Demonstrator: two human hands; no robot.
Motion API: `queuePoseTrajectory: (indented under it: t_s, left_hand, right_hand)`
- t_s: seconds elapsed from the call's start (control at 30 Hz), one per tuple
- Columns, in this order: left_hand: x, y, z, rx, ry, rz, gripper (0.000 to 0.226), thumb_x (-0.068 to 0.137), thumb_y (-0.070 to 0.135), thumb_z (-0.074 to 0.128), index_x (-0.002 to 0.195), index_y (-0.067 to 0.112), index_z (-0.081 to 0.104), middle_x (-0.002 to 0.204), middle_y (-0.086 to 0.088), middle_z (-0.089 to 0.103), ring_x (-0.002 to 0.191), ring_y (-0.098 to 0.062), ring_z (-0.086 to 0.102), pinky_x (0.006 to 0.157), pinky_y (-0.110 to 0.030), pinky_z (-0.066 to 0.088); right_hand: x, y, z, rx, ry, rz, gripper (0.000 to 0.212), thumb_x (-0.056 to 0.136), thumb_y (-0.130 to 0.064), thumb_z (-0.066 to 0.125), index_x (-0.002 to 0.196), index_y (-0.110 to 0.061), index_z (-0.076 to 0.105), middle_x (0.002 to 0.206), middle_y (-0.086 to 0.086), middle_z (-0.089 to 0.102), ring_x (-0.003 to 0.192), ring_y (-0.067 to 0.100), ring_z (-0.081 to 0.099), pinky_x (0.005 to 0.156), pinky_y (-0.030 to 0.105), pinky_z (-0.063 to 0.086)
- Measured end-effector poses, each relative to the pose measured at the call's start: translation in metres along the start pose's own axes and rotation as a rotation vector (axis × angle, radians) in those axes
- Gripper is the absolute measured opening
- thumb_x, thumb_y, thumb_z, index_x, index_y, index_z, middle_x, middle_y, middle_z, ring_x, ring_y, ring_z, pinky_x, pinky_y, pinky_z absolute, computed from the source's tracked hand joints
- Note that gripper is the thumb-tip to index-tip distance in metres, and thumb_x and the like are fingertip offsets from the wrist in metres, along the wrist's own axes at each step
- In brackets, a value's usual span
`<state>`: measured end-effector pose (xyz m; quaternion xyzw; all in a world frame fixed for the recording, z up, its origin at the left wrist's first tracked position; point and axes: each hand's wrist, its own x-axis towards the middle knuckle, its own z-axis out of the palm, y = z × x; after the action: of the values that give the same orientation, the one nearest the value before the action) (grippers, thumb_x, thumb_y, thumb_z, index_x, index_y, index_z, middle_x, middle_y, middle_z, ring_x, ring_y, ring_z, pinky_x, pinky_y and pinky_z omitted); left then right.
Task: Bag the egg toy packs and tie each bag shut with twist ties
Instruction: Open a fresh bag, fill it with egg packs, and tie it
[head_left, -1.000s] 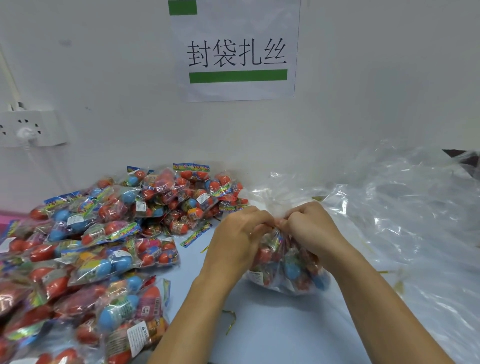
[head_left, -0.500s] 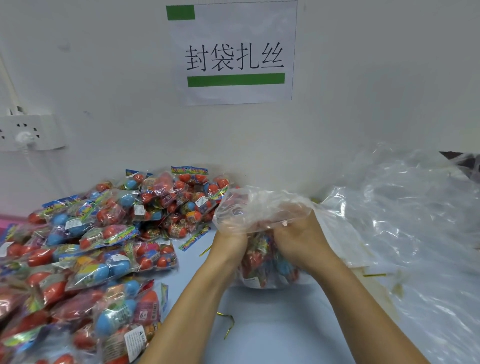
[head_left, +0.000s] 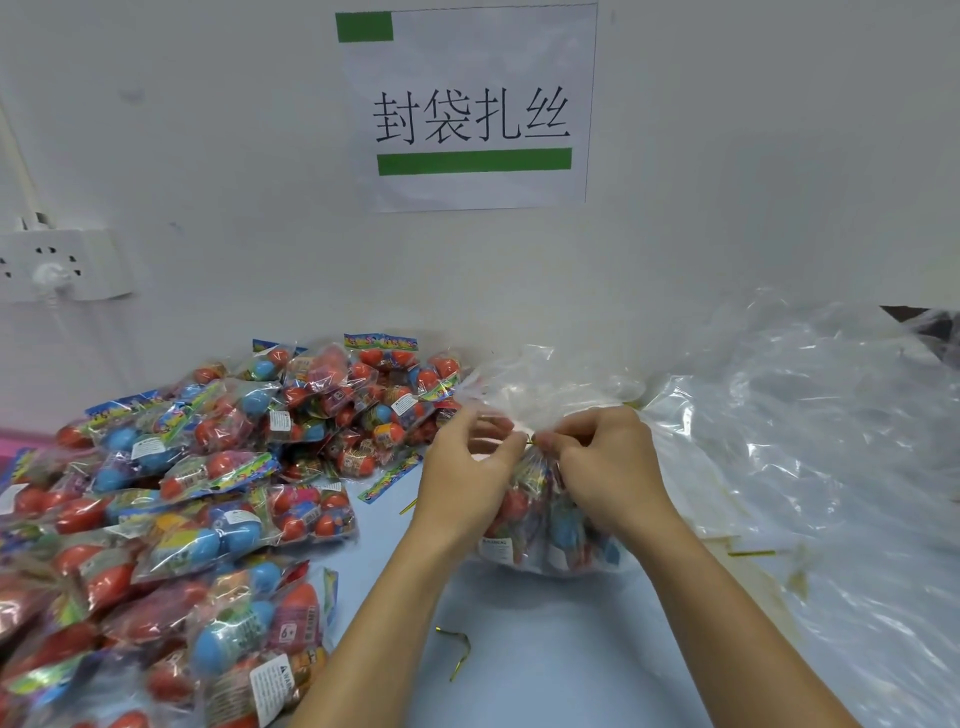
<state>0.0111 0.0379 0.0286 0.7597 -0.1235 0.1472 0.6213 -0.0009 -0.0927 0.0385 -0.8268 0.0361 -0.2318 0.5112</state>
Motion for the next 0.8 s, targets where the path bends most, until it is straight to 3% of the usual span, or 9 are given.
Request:
queuePoseTrajectory:
  t_s: [0.1, 0.2, 0.3, 0.4, 0.5, 0.6, 0.73, 0.8]
  left_hand:
    - [-0.001, -0.002, -0.005, 0.114, -0.081, 0.130, 0.021, 0.088, 0.007, 0.069, 0.092, 0.028, 0.073, 0.096, 0.018, 0.071, 0.100, -0.004, 0.063, 0.080, -0.024, 0.053]
    - [-0.002, -0.003, -0.007, 0.180, -0.062, 0.228, 0.028, 0.088, 0.006, 0.069, 0.087, 0.034, 0.073, 0.093, 0.028, 0.067, 0.099, 0.003, 0.060, 0.078, -0.020, 0.049]
    - [0.001, -0.006, -0.007, 0.286, -0.035, 0.348, 0.018, 0.088, 0.009, 0.071, 0.093, 0.025, 0.076, 0.092, 0.025, 0.065, 0.097, 0.001, 0.058, 0.081, -0.021, 0.045]
    - [0.001, -0.009, -0.006, 0.423, -0.004, 0.407, 0.010, 0.092, 0.014, 0.068, 0.098, 0.017, 0.075, 0.098, 0.012, 0.065, 0.102, -0.011, 0.055, 0.088, -0.025, 0.042]
    - [-0.002, -0.010, -0.003, 0.541, 0.011, 0.394, 0.013, 0.097, 0.019, 0.062, 0.105, 0.014, 0.071, 0.105, 0.000, 0.066, 0.107, -0.020, 0.052, 0.092, -0.029, 0.041]
    - [-0.004, -0.007, -0.001, 0.603, 0.007, 0.341, 0.017, 0.099, 0.022, 0.056, 0.108, 0.014, 0.068, 0.108, -0.005, 0.063, 0.110, -0.023, 0.049, 0.095, -0.043, 0.041]
    - [-0.006, -0.004, 0.000, 0.606, 0.005, 0.231, 0.022, 0.100, 0.024, 0.047, 0.097, 0.017, 0.068, 0.107, -0.004, 0.062, 0.109, -0.018, 0.042, 0.097, -0.040, 0.037]
    - [-0.005, -0.003, 0.003, 0.545, -0.015, 0.152, 0.027, 0.098, 0.020, 0.047, 0.084, 0.012, 0.068, 0.099, -0.008, 0.065, 0.104, -0.024, 0.050, 0.092, -0.044, 0.042]
  right_hand:
    - [0.002, 0.002, -0.002, -0.002, -0.008, 0.027, 0.024, 0.087, -0.011, 0.073, 0.064, -0.016, 0.077, 0.060, -0.004, 0.070, 0.060, 0.004, 0.062, 0.050, 0.012, 0.043]
    - [0.002, 0.003, -0.004, 0.024, -0.032, 0.033, 0.024, 0.087, -0.010, 0.072, 0.064, -0.016, 0.077, 0.058, -0.006, 0.069, 0.053, 0.000, 0.057, 0.048, 0.011, 0.041]
    - [0.002, 0.003, -0.005, 0.046, -0.048, 0.037, 0.023, 0.087, -0.011, 0.072, 0.067, -0.020, 0.078, 0.057, -0.013, 0.068, 0.057, -0.003, 0.059, 0.050, 0.007, 0.040]
    - [0.001, 0.003, -0.003, 0.046, -0.045, 0.009, 0.025, 0.087, -0.011, 0.073, 0.063, -0.021, 0.077, 0.061, -0.010, 0.070, 0.059, 0.001, 0.061, 0.051, 0.008, 0.042]
    - [-0.002, 0.000, -0.001, 0.037, -0.028, -0.023, 0.026, 0.085, -0.008, 0.073, 0.062, -0.019, 0.075, 0.058, -0.008, 0.069, 0.058, 0.002, 0.061, 0.050, 0.011, 0.043]
    - [-0.004, -0.001, 0.001, -0.050, 0.001, -0.106, 0.022, 0.082, -0.004, 0.070, 0.060, -0.009, 0.072, 0.059, 0.008, 0.066, 0.060, 0.020, 0.060, 0.058, 0.032, 0.050]
    - [-0.007, -0.003, 0.006, -0.149, 0.007, -0.166, 0.016, 0.079, -0.009, 0.069, 0.063, -0.009, 0.071, 0.069, 0.002, 0.068, 0.071, 0.022, 0.065, 0.069, 0.041, 0.055]
    - [-0.009, -0.004, 0.008, -0.164, 0.030, -0.176, 0.015, 0.079, -0.012, 0.070, 0.064, -0.010, 0.071, 0.071, -0.001, 0.065, 0.072, 0.022, 0.064, 0.070, 0.044, 0.055]
